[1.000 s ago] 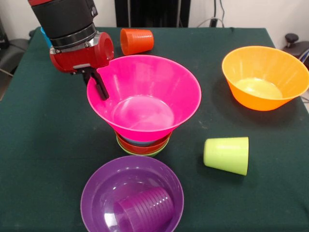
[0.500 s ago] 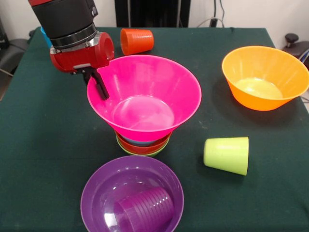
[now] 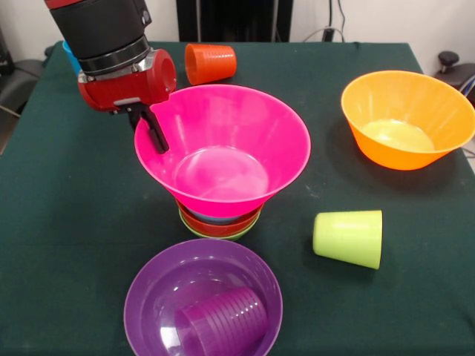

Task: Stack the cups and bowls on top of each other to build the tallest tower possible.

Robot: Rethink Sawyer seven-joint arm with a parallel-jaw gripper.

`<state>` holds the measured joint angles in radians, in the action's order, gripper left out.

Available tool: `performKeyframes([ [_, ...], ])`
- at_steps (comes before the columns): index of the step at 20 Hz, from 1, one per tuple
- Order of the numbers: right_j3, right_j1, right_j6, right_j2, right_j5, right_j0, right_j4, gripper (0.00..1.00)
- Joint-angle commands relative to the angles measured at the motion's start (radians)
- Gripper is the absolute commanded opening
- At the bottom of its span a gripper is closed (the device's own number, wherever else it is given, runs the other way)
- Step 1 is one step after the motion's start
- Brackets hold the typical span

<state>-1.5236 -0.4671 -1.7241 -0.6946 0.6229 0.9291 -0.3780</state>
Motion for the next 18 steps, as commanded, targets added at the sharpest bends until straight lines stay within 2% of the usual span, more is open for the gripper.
performKeyframes([
  [1, -0.034, 0.021, 0.002, 0.051, -0.051, -0.020, -0.052, 0.00],
  [18, -0.038, 0.021, -0.003, 0.053, -0.061, -0.021, -0.052, 0.00],
])
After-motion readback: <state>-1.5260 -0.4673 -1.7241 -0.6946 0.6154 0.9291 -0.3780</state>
